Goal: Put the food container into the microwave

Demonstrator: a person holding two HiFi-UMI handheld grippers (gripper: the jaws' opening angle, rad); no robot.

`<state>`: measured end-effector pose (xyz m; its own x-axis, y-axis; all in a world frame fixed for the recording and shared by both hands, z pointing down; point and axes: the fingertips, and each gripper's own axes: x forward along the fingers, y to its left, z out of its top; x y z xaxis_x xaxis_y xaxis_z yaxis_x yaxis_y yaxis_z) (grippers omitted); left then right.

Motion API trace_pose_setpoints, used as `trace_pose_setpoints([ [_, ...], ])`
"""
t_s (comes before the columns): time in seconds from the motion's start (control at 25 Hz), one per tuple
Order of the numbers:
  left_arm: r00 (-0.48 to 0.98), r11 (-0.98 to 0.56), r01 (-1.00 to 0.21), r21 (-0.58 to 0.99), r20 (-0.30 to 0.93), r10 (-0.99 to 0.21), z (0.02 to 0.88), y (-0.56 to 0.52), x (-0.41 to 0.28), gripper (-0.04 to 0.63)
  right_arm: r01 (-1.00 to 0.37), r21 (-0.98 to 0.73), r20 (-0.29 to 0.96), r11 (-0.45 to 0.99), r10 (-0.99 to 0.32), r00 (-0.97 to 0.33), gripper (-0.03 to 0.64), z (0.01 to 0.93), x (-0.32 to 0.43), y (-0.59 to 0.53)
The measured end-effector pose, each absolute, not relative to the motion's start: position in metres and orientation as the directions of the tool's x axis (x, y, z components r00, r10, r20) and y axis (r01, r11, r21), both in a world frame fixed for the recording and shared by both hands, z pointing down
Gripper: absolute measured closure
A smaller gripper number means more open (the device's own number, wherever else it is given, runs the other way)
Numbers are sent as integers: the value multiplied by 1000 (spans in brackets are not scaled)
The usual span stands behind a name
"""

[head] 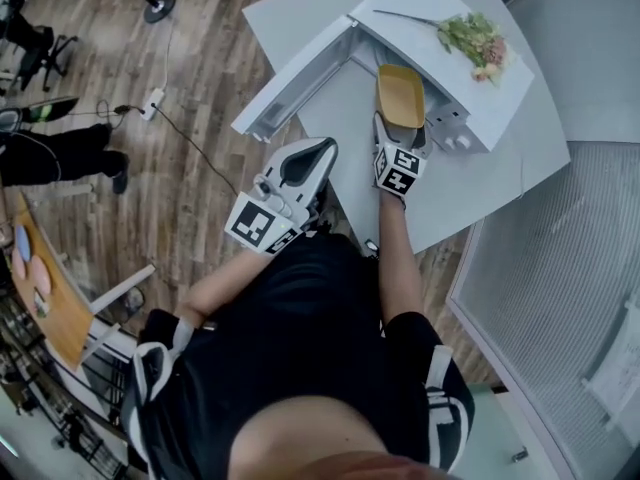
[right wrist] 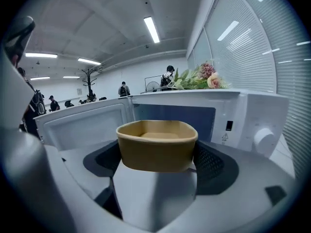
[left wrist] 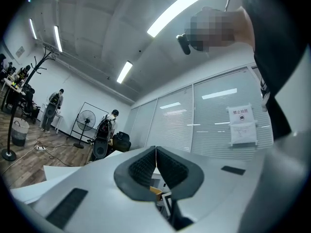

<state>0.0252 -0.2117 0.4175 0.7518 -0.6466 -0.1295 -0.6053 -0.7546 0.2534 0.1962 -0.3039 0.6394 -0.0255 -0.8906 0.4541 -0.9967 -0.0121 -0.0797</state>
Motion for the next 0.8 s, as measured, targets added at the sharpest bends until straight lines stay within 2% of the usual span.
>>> trace_pose_setpoints([
  [0.36, 766, -751, -595, 287, -83, -638, 441, -288, 38, 571, -994, -49, 521, -93, -852, 54, 137, 698, 229, -407],
  [0.8, 773, -746, -595, 299, -42, -633, 457, -329, 43, 571, -992, -17, 584, -128, -806, 94, 137, 740, 255, -458],
])
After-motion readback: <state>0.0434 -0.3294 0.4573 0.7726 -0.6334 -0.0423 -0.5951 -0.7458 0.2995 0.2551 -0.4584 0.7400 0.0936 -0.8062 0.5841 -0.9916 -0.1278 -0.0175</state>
